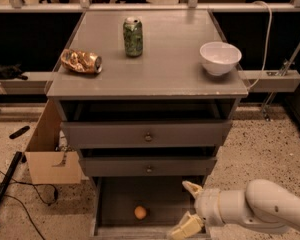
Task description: Pick orange from bottom drawer and place on counter
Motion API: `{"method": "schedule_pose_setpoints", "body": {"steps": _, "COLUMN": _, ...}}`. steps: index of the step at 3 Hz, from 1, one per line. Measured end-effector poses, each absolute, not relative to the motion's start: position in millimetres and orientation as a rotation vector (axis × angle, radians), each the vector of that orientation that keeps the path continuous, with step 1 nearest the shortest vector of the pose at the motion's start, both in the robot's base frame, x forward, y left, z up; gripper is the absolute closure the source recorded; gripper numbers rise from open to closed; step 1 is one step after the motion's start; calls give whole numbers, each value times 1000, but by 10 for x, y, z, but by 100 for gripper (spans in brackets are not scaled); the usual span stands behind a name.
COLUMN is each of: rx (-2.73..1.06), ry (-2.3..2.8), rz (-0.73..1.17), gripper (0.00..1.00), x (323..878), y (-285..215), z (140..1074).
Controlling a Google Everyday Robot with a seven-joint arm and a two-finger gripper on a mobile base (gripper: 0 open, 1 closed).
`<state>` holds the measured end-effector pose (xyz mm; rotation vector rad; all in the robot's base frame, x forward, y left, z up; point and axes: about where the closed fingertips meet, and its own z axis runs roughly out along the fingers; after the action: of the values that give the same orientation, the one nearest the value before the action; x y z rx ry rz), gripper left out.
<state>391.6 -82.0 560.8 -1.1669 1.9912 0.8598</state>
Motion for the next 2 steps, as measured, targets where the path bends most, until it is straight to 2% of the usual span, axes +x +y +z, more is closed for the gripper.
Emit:
{"method": "schedule_pose_setpoints", "body": {"steps": 1, "rx": -1188, "ry": 1984, "rz": 740, "gripper": 0, "x": 4030, "y": -693, "z": 5237}}
{"method": "schedule_pose_setpoints", "body": {"steps": 2, "rx": -1154, "ry": 2014, "rz": 549, "gripper": 0, "x": 4332, "y": -858, "z": 4779}}
